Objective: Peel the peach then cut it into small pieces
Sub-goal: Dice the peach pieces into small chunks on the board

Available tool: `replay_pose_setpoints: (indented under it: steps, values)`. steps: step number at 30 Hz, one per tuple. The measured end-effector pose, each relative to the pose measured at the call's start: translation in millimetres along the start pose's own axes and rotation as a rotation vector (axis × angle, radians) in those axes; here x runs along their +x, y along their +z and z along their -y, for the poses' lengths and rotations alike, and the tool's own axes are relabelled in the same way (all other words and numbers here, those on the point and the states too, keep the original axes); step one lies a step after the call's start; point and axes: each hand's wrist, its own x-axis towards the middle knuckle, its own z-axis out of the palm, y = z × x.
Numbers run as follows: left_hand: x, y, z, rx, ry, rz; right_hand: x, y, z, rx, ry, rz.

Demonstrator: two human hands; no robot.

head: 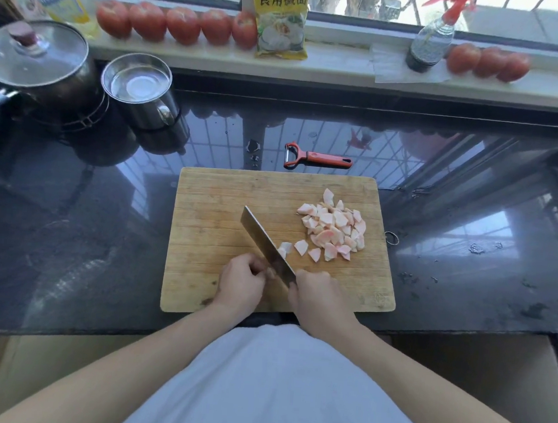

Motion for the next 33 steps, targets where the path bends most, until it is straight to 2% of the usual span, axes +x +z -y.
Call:
replay_pose_setpoints:
  steps: [6, 13, 18, 25, 33]
  values:
    - [2, 1, 7, 0.017, -0.040, -0.013, -21, -8, -18, -0.046, -0.012, 0.033]
    - [1, 2, 5, 0.043, -0.025, -0.017, -21, -4, -20, -0.180, 0.003, 0.091]
    - [0, 1, 3, 0.044, -0.002, -0.021, -16, -2, -16, -0.179, 0.015, 0.141]
    - [-1, -1, 3, 0.072, 0.026, -0.017, 3, -7, 5, 0.059, -0.018, 0.037]
    - [2, -1, 7, 0.098, 0.014, -0.030, -19, -6, -17, -0.096, -0.022, 0.044]
